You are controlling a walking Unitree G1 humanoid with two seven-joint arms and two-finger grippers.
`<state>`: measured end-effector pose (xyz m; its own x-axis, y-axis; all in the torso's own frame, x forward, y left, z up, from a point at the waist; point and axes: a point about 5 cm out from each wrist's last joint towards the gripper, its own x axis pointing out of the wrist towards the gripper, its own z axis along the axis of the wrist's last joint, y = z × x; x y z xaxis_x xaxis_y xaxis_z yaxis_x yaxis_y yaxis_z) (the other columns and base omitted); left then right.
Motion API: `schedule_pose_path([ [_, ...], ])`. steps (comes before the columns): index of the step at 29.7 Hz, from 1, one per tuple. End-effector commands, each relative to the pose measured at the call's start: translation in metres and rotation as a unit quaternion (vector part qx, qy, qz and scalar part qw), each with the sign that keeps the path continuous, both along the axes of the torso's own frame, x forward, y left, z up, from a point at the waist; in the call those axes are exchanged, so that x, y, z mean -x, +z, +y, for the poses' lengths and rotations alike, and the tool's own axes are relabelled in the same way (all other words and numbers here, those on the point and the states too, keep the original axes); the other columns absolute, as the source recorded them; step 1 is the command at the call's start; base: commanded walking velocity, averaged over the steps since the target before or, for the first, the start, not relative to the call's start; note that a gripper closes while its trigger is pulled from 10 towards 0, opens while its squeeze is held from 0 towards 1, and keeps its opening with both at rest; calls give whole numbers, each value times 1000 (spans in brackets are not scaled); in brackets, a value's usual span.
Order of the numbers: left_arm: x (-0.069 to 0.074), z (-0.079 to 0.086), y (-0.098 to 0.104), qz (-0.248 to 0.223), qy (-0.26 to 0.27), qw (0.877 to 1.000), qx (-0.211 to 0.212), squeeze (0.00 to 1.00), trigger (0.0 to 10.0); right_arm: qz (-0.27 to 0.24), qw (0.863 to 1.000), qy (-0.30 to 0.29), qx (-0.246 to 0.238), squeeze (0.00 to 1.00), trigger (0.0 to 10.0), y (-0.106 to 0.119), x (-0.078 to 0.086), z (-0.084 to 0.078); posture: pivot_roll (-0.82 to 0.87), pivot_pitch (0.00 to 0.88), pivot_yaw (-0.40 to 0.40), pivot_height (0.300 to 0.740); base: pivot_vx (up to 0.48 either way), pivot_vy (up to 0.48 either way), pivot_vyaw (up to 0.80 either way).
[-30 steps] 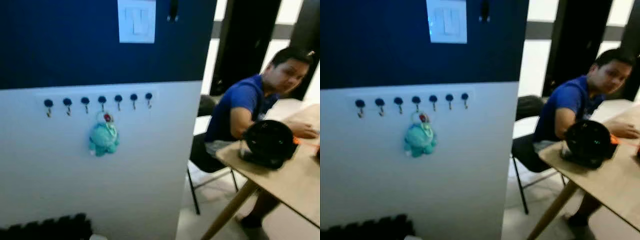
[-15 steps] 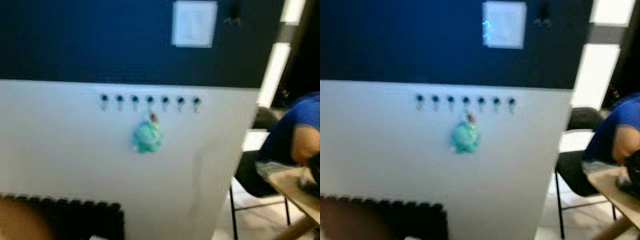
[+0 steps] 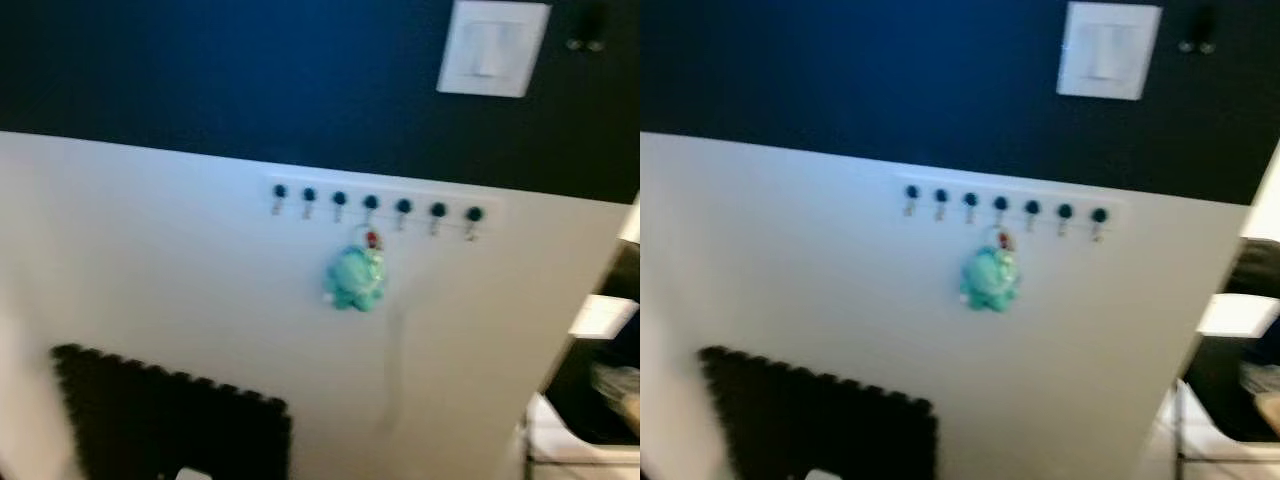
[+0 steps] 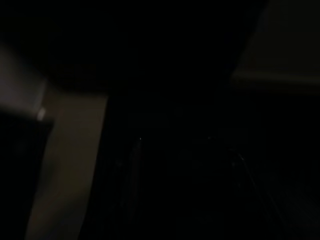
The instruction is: Hang keys on a hook
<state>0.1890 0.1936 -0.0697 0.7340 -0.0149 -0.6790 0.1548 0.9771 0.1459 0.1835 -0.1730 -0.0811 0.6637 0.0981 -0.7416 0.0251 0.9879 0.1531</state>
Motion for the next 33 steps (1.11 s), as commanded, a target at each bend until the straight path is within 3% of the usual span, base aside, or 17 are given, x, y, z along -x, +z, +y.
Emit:
schedule_pose_path([
  [1,-6,-3,3,-7,-11,1000,0,0,10000,-1,1000,-13,-5,0,10000,0,0,-1,116,0,-40,740,0,0,438],
  [15,-8,-8,3,-5,-28,1000,-3,0,10000,2,999,-36,-6,0,10000,-1,3,-6,105,1,-36,740,0,0,31],
  [21,-10,-10,3,-2,-39,999,-10,0,10000,3,999,-38,-7,0,10000,-1,3,-7,102,0,-36,740,0,-480,0],
  [33,-8,-11,3,-3,-45,999,-3,0,10000,1,999,-39,-10,0,10000,-1,3,-5,102,4,-36,740,0,0,0],
])
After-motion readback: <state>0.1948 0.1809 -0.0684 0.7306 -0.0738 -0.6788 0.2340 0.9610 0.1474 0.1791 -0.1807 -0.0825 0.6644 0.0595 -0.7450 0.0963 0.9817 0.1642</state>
